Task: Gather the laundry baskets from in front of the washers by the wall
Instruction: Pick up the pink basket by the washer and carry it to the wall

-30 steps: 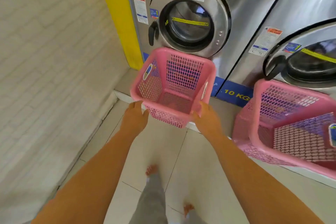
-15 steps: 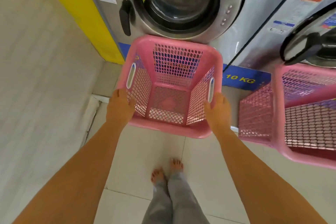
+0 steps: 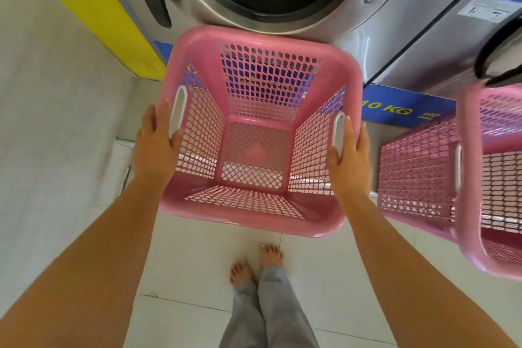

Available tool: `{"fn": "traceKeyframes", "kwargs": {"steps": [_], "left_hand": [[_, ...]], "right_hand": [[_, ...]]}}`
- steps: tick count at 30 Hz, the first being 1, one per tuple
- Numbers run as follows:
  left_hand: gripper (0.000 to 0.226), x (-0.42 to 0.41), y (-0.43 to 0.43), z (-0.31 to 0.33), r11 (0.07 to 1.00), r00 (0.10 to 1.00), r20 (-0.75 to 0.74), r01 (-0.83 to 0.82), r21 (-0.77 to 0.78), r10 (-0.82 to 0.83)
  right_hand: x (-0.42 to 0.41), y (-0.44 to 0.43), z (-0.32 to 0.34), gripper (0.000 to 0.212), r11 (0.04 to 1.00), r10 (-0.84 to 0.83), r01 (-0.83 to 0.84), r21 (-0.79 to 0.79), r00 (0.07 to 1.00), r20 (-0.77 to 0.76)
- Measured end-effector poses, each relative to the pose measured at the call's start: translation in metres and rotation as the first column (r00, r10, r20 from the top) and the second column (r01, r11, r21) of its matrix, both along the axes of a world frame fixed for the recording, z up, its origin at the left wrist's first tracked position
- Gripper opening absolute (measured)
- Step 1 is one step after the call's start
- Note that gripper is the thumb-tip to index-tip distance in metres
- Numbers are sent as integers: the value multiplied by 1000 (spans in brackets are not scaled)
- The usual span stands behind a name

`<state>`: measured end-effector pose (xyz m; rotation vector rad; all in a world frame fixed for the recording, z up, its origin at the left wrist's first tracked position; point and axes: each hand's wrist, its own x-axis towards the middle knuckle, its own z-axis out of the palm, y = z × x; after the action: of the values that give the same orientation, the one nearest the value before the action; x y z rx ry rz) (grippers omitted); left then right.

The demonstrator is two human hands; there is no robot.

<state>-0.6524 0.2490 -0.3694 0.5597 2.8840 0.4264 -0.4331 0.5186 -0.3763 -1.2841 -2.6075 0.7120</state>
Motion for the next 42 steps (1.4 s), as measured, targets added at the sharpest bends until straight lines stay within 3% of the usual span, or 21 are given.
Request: {"fn": "traceKeyframes", "kwargs": {"steps": [14, 19, 27, 35, 42], "left_hand": [[60, 18, -23, 1, 991, 998, -44, -42, 126, 48], [55, 42, -56, 34, 984, 989, -38, -140, 115, 145], [56, 114, -138, 98, 922, 929, -39, -360, 144, 368], [57, 222, -225, 127, 745, 749, -23, -655, 126, 662], [58, 326, -297, 122, 451, 454, 7, -887, 100, 891]], "right_hand": [[5, -4, 13, 66, 998, 33, -32, -45, 999, 34], [8, -25, 47, 68, 994, 80, -78, -72, 997, 18], [12, -77, 106, 67, 950, 304, -305, -63, 952, -32], [4, -145, 132, 61, 784, 606, -611, -109, 791, -76], [-5, -238, 116, 63, 552, 824, -827, -107, 561, -83]]}}
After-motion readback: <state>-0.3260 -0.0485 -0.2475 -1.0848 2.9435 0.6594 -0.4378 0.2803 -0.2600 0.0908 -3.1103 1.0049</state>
